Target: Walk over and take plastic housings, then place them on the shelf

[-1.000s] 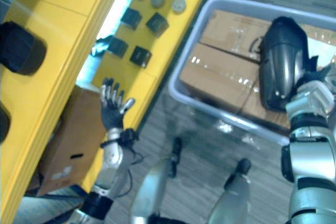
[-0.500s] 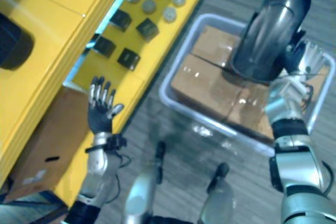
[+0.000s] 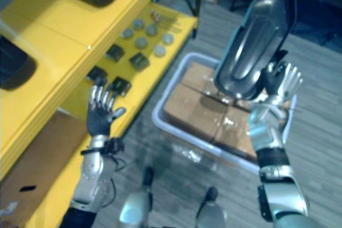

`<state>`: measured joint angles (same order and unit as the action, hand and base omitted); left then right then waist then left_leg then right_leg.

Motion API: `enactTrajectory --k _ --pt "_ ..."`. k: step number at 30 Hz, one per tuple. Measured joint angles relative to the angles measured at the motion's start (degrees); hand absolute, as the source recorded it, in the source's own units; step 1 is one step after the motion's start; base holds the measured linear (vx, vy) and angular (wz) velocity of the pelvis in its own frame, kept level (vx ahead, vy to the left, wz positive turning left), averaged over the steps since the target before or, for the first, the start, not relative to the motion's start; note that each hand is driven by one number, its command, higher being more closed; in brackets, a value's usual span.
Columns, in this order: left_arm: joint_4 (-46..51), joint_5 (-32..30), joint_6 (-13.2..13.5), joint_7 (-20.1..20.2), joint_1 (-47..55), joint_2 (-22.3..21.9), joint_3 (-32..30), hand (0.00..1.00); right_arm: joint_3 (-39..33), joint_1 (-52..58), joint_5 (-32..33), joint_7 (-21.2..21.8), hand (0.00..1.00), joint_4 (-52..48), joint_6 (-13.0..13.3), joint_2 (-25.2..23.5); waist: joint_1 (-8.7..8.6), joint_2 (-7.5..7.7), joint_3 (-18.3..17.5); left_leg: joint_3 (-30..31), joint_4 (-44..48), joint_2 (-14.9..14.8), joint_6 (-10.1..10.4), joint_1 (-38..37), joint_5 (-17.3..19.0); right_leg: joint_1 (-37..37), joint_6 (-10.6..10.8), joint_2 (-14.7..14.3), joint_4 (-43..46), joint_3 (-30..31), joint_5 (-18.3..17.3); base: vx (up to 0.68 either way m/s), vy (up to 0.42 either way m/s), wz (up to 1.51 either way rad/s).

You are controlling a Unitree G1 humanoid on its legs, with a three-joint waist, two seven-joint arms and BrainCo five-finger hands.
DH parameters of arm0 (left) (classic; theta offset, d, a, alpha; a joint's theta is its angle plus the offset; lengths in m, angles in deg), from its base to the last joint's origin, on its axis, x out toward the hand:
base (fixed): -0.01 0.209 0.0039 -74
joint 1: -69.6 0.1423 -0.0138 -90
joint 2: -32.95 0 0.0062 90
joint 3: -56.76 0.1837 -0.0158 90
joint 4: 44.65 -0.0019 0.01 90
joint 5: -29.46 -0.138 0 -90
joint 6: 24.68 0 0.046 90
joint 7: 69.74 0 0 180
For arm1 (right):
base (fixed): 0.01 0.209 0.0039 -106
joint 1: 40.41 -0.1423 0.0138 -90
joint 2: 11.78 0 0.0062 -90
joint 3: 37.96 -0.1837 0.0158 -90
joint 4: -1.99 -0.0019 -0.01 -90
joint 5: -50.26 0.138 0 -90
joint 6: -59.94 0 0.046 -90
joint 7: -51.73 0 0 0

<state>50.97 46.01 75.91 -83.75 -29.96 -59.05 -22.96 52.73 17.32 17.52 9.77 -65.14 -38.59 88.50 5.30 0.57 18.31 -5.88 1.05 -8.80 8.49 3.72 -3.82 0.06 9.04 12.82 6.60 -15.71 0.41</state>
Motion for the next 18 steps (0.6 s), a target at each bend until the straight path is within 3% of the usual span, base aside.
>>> enactTrajectory --k 4,7,12,15,18 --pt "-8.75 -0.68 -10.1 3.87 -8.57 3.71 0.44 0.0 1.43 0.01 -2.48 1.05 1.0 -4.54 4.29 -0.03 -2.95 1.34 -2.98 -2.93 -2.55 -0.25 0.24 -2.94 -0.6 0.0 -0.05 -0.46 -0.79 2.64 0.51 0.01 0.005 -0.33" --pt "-14.94 3.34 -15.53 5.76 -14.1 3.96 3.19 0.0 1.93 -0.1 -4.24 2.3 1.0 -4.81 6.9 0.04 -4.65 1.93 -4.42 -4.36 -2.91 -0.4 0.26 -3.74 -0.65 0.03 -0.13 -0.88 -2.19 4.15 1.55 0.02 0.01 -0.3" --pt "-18.71 11.71 -20.25 7.9 -18.28 3.56 4.23 0.0 3.57 -0.16 -6.48 5.11 1.0 -4.82 10.12 0.26 -6.38 1.85 -4.54 -5.81 -2.77 -0.6 0.32 -4.66 -0.66 -0.01 -0.14 -1.17 -2.57 5.64 1.94 -0.01 0.005 -0.16" --pt "-20.95 18.19 -23.35 7.81 -19.89 3.47 4.24 0.0 3.82 -0.62 -7.87 6.82 1.0 -4.82 11.16 0.31 -6.38 1.76 -4.6 -6.03 -2.67 -0.94 0.33 -4.59 -0.67 -0.02 -0.49 -1.67 -3.47 6.17 2.77 -0.04 -0.004 -0.09" --pt "-23.13 23.34 -24.75 7.84 -19.88 3.44 4.24 0.0 5.21 -1.34 -10.16 8.52 1.0 -4.82 12.56 0.93 -6.48 1.74 -4.61 -6.07 -2.64 -1.12 0.4 -4.53 -0.72 -0.02 -0.49 -1.91 -3.82 6.3 3.14 -0.05 -0.003 -0.04"
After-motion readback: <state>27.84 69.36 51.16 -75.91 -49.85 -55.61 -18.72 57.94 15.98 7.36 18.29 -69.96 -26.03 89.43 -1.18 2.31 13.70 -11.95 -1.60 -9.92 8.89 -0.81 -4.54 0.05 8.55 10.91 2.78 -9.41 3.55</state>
